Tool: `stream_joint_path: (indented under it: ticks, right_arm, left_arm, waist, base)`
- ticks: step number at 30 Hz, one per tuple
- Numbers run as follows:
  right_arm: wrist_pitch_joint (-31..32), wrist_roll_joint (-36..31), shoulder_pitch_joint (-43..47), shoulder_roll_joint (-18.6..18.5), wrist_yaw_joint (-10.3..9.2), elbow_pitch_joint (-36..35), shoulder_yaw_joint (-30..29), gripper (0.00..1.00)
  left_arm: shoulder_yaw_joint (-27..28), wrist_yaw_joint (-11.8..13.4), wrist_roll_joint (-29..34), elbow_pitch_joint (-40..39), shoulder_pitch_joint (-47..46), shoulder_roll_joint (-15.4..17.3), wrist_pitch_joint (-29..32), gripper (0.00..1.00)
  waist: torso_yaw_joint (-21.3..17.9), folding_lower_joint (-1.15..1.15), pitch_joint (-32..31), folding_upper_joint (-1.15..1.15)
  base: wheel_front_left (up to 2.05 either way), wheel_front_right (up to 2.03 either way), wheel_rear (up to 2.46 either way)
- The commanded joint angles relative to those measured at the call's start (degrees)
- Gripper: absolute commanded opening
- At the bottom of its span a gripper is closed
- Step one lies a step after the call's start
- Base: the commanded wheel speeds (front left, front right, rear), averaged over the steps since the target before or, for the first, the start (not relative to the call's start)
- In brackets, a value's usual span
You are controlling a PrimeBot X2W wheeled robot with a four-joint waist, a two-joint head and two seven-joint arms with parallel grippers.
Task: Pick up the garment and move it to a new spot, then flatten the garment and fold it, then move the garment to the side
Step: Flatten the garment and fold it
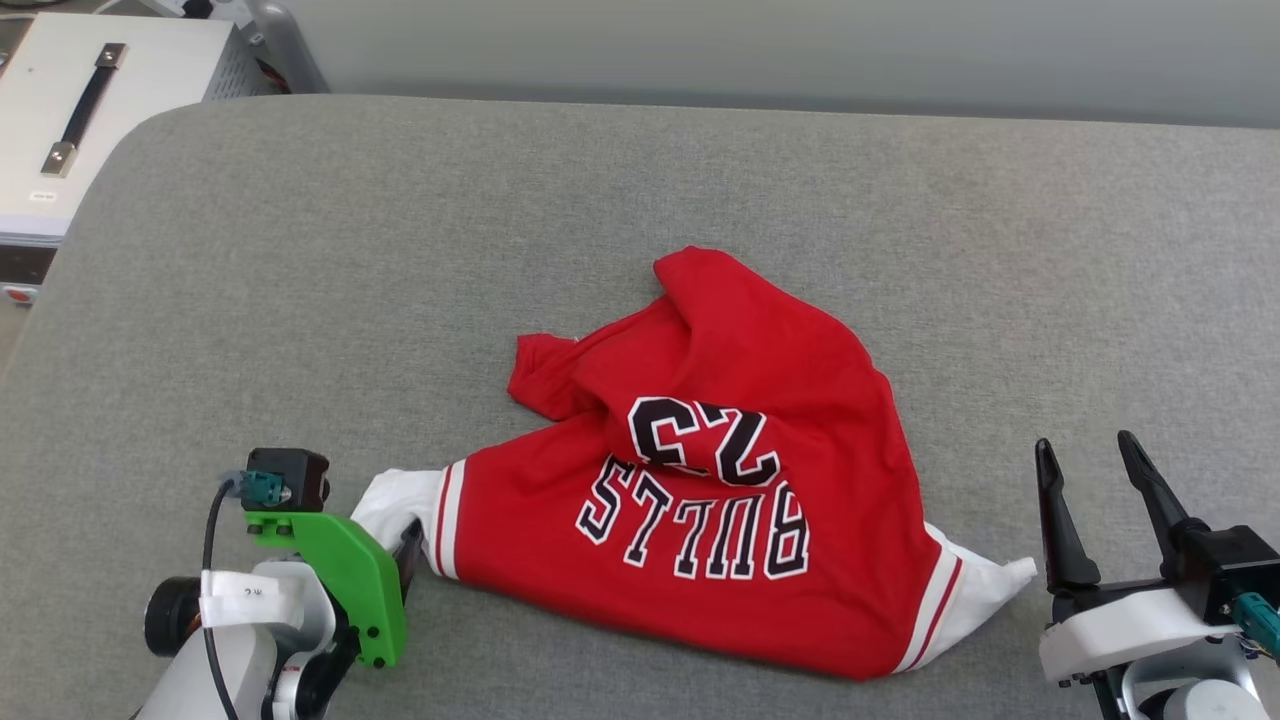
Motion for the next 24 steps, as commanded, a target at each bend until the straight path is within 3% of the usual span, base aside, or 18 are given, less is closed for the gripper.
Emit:
stream_joint_path:
  ticks: [1,12,16,20,24]
  right_arm:
    - [-0.3,-0.5,-0.2,0.0,-0.05,0.1,0.0,1.00]
    - [0.9,-0.3,1.5,-0.7,-0.05,-1.7,-0.4,1.00]
    - [3.1,0.2,2.1,-1.8,-0.05,-3.4,0.4,1.00]
    - [9.3,2.1,1.8,-4.5,-0.05,-5.0,3.2,1.00]
    - [21.5,5.8,-0.1,-8.6,-0.05,-7.3,7.7,1.00]
  left_arm:
    - [-0.2,-0.6,1.2,-0.5,-1.3,-0.5,-2.2,1.00]
    - [-2.1,-1.9,8.7,-6.8,-1.2,-2.8,-25.4,1.00]
    - [-2.9,-0.9,11.1,-8.4,0.3,-4.8,-33.9,1.00]
    - [-3.3,0.2,12.7,-9.0,1.7,-6.7,-37.9,1.00]
    - [-3.7,0.3,13.8,-9.7,2.3,-8.0,-38.9,1.00]
  waist:
    - [1.1,0.00,-1.1,0.00]
    - [4.5,0.00,-5.2,0.00]
    - [5.8,0.00,-5.7,0.00]
    - [7.0,0.00,-5.7,0.00]
    - [8.6,0.00,-4.7,0.00]
  base:
    - [0.00,0.00,0.00]
    - [0.00,0.00,0.00]
    - [0.00,0.00,0.00]
    - [0.00,0.00,0.00]
    - [0.00,0.00,0.00]
